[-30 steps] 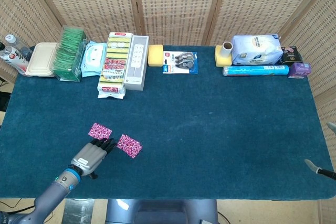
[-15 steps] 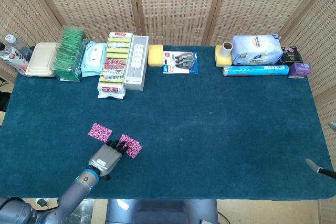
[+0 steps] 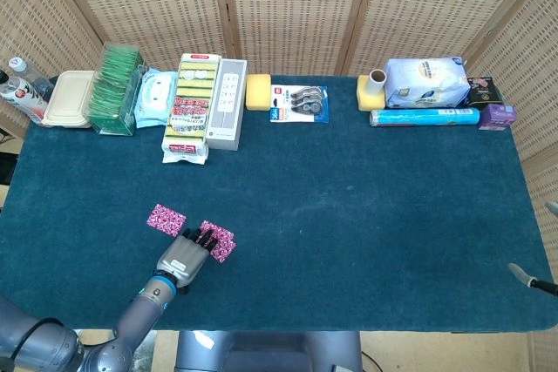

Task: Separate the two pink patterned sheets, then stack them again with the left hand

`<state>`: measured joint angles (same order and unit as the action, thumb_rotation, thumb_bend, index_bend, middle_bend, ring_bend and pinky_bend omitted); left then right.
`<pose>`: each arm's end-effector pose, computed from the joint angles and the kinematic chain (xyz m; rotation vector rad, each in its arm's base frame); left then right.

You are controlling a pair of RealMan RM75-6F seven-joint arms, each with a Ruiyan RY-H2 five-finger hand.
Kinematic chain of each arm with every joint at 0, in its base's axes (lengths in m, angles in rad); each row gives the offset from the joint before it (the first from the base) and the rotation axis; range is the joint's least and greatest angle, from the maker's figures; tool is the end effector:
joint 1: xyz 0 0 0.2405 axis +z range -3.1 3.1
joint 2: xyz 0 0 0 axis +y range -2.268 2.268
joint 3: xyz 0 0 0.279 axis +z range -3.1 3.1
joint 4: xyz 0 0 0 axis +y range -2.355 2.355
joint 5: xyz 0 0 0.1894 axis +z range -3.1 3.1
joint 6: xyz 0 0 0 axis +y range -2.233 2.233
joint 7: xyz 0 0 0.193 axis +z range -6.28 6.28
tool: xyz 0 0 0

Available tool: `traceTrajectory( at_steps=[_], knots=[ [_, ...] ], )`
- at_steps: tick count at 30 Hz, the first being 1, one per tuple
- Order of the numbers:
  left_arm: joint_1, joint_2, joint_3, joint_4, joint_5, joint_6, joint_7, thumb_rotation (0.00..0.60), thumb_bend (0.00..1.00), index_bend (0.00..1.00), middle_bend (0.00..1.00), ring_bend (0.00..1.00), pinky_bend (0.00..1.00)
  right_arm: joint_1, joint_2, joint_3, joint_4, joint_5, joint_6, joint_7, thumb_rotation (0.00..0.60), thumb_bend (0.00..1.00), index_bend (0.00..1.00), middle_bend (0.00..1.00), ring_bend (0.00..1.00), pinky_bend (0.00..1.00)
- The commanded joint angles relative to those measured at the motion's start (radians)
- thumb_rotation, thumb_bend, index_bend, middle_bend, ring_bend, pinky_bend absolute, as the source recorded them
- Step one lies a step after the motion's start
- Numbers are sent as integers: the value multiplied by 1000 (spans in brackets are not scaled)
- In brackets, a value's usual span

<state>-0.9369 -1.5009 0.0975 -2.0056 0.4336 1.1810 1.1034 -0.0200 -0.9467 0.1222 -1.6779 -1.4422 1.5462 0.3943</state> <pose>-0.1631 0.2975 -0.0491 -2.1842 -0.8347 -0.1861 -0.3336 -0.2071 0.2671 1.1029 -1.0636 1.1285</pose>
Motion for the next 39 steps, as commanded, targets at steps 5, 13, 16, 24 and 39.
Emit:
traceTrajectory(
  at_steps=[5,13,16,24,39],
  knots=[
    [-25,-14,-16,16,-34,10,12,600,114,0,0,0,101,0,-2,-1,1,0,-2,0,600,0,114,0,0,26],
    [-54,-32,-33,39,-83,18,26,600,114,0,0,0,101,1,1,-1,2,3,-6,6,600,0,114,0,0,26],
    [-65,-36,-42,42,-86,15,23,600,114,0,0,0,101,0,0,0,4,3,-4,8,600,0,114,0,0,26],
    [-45,24,-6,-30,10,22,-27,600,113,0,0,0,101,1,-1,0,4,1,-6,7,600,0,115,0,0,25],
    [-33,2,23,-11,11,-2,-65,600,114,0,0,0,101,0,1,0,6,2,-5,13,600,0,114,0,0,25]
  ],
)
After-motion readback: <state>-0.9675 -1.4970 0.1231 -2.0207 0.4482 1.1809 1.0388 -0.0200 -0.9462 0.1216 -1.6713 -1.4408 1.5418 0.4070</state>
